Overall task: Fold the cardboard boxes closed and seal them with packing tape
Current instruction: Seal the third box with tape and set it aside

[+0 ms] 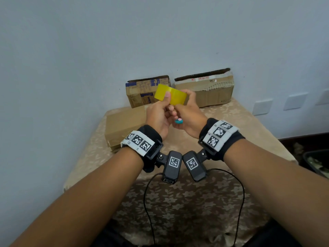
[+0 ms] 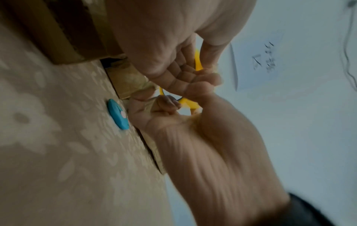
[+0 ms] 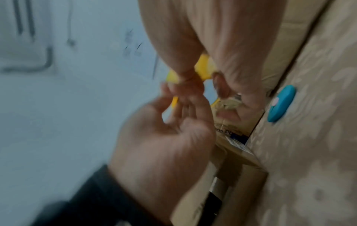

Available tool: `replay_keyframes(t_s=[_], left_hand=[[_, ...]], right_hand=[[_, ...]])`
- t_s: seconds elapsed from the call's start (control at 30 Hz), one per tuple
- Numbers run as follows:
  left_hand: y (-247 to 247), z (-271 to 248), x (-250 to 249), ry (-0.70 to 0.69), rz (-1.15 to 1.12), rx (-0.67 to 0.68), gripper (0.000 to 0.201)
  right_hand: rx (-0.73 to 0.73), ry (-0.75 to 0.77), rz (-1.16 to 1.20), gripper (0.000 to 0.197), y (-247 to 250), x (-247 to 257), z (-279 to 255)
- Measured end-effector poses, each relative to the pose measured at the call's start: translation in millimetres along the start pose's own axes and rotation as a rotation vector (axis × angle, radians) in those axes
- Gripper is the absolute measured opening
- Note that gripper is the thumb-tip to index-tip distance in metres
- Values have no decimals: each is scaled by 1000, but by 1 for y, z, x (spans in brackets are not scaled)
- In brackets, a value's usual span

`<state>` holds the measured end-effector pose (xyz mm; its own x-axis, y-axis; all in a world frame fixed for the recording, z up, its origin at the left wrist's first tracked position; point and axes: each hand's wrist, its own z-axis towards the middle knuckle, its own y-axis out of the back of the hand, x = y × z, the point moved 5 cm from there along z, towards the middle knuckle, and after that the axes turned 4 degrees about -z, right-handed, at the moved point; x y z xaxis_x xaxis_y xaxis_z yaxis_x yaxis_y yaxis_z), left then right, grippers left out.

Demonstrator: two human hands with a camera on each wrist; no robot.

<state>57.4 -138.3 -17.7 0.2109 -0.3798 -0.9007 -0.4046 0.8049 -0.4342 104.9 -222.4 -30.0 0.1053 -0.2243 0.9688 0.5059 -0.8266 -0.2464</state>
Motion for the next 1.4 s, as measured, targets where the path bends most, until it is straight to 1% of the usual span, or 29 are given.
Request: replay_keyframes(t_s=[0.03, 0.1, 0.17, 0.33, 0.6, 0.73, 0.97, 1.07, 1.1, 1.17, 1.23, 1.3, 1.4], left_hand=[[2, 1, -1, -3, -9, -6, 27], [4, 2, -3, -9, -8, 0, 27], [3, 1, -1, -5, 11, 10, 28], [0, 0, 2, 0, -4, 10, 30], [0, 0, 4, 9, -30, -1, 26], [2, 1, 4, 20, -30, 3, 25], [2, 0, 4, 30, -53, 9, 25], [-1, 0, 0, 6, -22, 15, 28], [-3, 0, -1, -4, -10, 15, 29], [-2, 1, -5, -21, -13, 9, 30], [0, 2, -9, -40, -5, 16, 30], [-1, 2, -9, -54, 19, 22, 32], [-3, 0, -7, -75, 47, 32, 32]], right_hand=[[42, -41, 37, 51, -1, 0, -1], [91, -88, 84, 42, -2, 2, -3], [85, -97, 103, 36, -1, 2, -4], [69, -57, 126, 34, 0, 1, -3], [29, 13, 84, 30, 1, 3, -2], [-14, 40, 40, 32, 0, 6, -1], [-33, 65, -23, 32, 0, 8, 0], [-54, 72, -87, 40, 2, 4, 1], [-31, 53, -66, 43, 3, 4, 0], [73, -2, 32, 46, 2, 4, -2], [127, -6, 46, 50, 2, 6, -4], [113, 25, -43, 54, 5, 7, -5], [32, 34, -132, 55, 8, 7, -6]])
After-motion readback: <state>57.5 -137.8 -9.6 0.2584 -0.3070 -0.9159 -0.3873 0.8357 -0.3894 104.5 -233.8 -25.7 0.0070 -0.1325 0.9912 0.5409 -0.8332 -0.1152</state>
